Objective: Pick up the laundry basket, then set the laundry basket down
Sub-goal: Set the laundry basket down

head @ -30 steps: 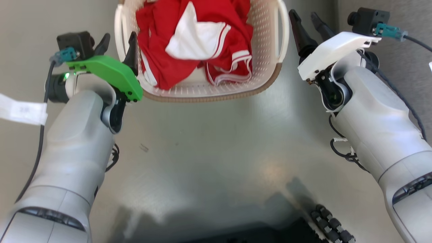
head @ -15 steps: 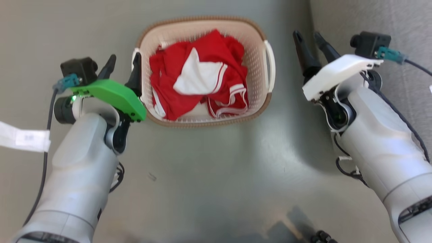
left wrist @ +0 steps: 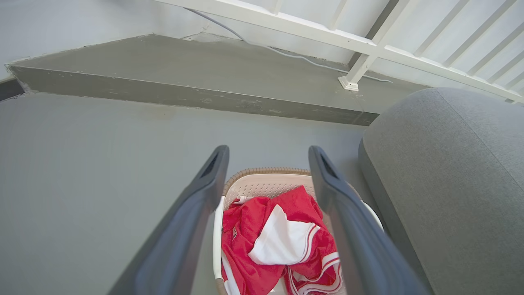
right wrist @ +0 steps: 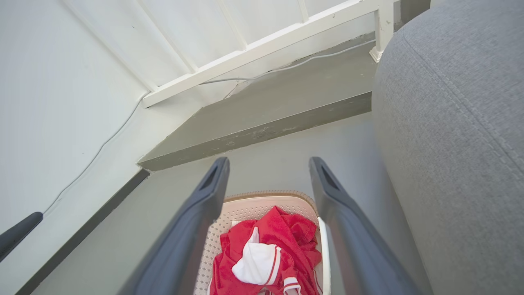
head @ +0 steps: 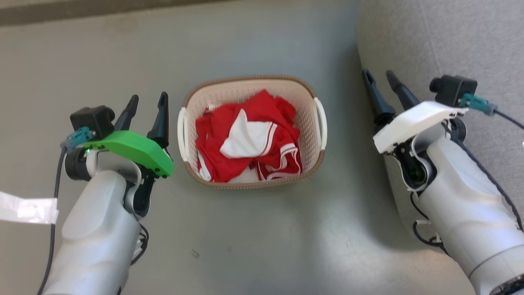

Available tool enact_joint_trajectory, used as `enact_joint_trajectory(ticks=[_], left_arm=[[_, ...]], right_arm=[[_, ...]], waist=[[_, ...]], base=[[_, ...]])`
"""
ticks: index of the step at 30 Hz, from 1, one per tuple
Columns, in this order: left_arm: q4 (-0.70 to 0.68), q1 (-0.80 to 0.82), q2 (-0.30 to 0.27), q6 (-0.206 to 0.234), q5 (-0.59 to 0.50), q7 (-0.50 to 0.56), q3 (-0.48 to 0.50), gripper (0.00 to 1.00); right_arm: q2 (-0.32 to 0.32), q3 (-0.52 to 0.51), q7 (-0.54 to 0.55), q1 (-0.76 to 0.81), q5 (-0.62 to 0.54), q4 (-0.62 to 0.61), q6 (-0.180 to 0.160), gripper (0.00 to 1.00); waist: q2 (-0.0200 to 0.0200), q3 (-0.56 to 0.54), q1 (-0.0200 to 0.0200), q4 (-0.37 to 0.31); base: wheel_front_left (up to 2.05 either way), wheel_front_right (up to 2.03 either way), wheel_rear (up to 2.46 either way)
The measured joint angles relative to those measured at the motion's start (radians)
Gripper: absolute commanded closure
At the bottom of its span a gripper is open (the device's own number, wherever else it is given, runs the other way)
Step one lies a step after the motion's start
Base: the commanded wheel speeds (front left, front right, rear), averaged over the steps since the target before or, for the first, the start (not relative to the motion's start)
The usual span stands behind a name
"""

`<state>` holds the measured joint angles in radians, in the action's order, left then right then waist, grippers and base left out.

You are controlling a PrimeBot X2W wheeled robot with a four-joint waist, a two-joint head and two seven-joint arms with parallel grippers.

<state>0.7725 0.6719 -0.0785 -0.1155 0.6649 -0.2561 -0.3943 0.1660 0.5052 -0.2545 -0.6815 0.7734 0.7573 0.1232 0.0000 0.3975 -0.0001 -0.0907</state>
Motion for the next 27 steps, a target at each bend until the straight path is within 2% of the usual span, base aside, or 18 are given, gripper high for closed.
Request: enact_joint_trajectory(ticks=[18,27], left_arm=[[-0.218,-0.245,-0.007,-0.007,-0.106,0.0,0.107,0.0],[-0.277,-0.343,-0.004,-0.007,-0.134,0.0,0.136,0.0]], right_arm=[[0.017,-0.119,0.0,0.238,-0.162,-0.177,-0.001,0.0],[0.018,-0.164,0.0,0.33,-0.221,-0.243,-0.024,0.0]], waist=[[0.0,-0.255,0.0,0.006],[0.0,-0.322,0.0,0.005]], base=[[0.0,0.0,0.0],[0.0,0.0,0.0]])
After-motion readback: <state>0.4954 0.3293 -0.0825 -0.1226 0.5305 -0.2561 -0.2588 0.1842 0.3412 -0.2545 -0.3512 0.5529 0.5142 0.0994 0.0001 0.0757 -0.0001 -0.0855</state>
